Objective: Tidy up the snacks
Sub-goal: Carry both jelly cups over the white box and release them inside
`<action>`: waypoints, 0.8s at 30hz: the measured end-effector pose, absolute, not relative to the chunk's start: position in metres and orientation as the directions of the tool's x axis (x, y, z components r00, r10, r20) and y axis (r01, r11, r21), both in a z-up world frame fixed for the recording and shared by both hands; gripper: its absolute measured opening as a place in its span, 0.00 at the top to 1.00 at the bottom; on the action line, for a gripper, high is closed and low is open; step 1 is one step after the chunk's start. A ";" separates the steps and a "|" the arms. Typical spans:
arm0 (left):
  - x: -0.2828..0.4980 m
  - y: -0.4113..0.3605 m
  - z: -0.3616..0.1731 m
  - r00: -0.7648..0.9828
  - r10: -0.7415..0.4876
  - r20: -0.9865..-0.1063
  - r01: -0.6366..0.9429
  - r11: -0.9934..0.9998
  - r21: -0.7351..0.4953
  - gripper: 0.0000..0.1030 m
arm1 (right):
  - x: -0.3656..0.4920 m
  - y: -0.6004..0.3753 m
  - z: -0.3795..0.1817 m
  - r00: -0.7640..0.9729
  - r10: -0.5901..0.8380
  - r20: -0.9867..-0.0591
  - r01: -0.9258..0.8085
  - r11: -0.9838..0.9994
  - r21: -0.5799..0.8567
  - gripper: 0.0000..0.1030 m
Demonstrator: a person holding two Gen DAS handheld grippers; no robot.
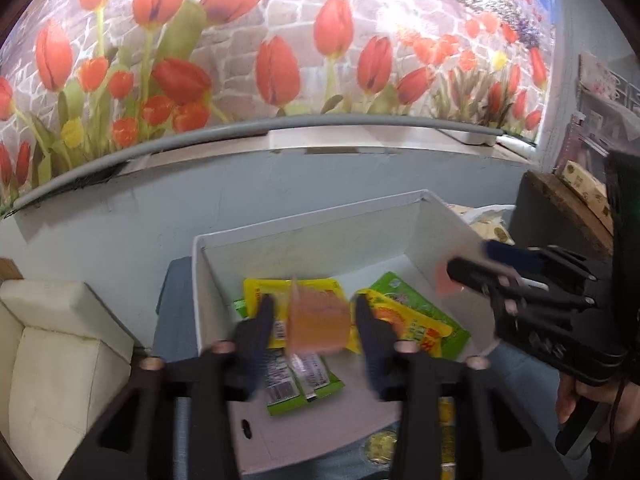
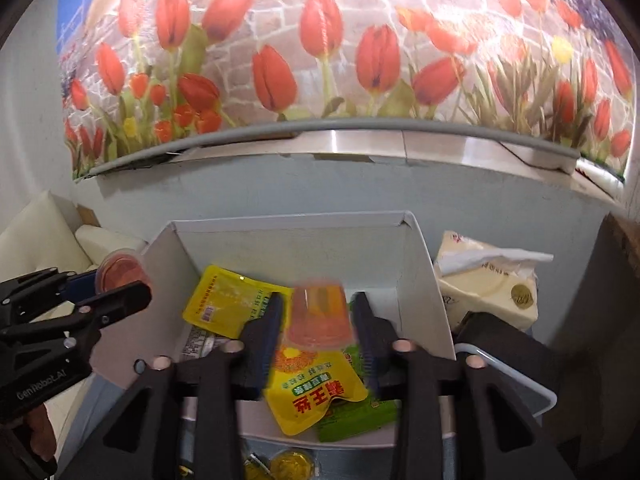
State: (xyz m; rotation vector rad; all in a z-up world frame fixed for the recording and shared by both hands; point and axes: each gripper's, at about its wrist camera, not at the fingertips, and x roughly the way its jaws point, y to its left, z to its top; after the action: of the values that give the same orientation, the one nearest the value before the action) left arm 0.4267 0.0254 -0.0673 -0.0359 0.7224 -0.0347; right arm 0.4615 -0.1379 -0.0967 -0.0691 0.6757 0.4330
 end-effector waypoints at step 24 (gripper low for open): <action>0.356 0.020 -0.053 0.781 -0.025 -0.625 -0.007 0.999 -0.049 0.00 | 0.387 -0.166 -0.094 0.685 0.424 -0.593 -0.443 0.888 0.124 0.00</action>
State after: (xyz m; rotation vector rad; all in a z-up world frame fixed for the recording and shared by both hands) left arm 0.3565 0.0202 -0.0531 -0.0493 0.6752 -0.0093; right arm 0.3868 -0.1664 -0.0937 -0.0300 0.6565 0.4856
